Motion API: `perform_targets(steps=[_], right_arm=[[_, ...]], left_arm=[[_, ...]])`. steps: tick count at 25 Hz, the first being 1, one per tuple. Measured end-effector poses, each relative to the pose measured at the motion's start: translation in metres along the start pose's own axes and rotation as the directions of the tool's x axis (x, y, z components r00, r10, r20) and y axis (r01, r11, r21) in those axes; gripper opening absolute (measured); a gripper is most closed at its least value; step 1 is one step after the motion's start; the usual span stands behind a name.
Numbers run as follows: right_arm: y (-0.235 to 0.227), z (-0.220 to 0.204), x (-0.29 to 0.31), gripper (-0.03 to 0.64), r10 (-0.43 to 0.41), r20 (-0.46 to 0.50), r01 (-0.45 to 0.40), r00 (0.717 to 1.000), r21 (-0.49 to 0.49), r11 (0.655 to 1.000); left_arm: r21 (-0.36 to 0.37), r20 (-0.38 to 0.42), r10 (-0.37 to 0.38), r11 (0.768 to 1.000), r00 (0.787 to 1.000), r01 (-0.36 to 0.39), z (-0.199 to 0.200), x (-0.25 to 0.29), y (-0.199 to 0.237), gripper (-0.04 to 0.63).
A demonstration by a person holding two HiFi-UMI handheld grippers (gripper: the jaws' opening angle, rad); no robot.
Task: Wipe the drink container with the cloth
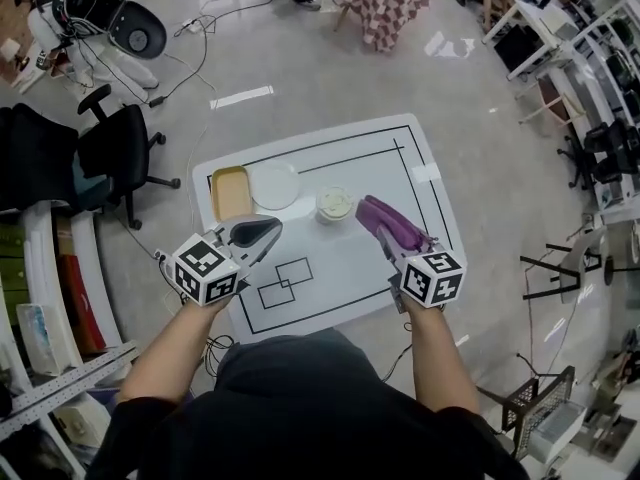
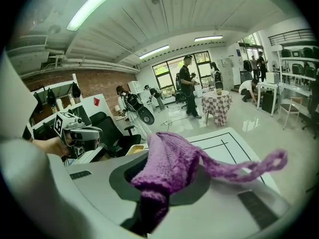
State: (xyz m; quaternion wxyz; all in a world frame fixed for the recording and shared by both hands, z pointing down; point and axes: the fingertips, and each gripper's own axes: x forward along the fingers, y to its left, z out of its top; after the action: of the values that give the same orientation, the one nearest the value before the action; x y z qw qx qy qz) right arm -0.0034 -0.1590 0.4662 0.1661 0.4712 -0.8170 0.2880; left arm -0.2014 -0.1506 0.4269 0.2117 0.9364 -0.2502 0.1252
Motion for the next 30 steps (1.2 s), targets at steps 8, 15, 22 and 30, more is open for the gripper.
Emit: perform_targets(steps=[8, 15, 22, 30], right_arm=[[-0.044, -0.004, 0.013, 0.087, 0.018, -0.034, -0.018, 0.999, -0.002, 1.0], [-0.064, 0.0, 0.021, 0.087, 0.04, -0.049, -0.041, 0.998, -0.014, 0.999], [-0.053, 0.02, 0.032, 0.087, 0.131, -0.023, -0.131, 0.991, -0.041, 0.99], [-0.01, 0.027, 0.062, 0.087, 0.343, -0.054, -0.347, 0.938, -0.096, 0.933]], left_arm=[[-0.006, -0.018, 0.035, 0.999, 0.999, -0.035, -0.01, 0.042, 0.009, 0.025], [0.002, -0.051, 0.048, 0.999, 0.998, -0.048, -0.017, 0.069, 0.01, 0.025], [0.12, -0.118, 0.022, 0.993, 0.993, -0.008, -0.04, 0.106, 0.016, 0.208], [0.27, -0.22, 0.05, 0.963, 0.974, 0.011, -0.075, 0.16, 0.03, 0.364]])
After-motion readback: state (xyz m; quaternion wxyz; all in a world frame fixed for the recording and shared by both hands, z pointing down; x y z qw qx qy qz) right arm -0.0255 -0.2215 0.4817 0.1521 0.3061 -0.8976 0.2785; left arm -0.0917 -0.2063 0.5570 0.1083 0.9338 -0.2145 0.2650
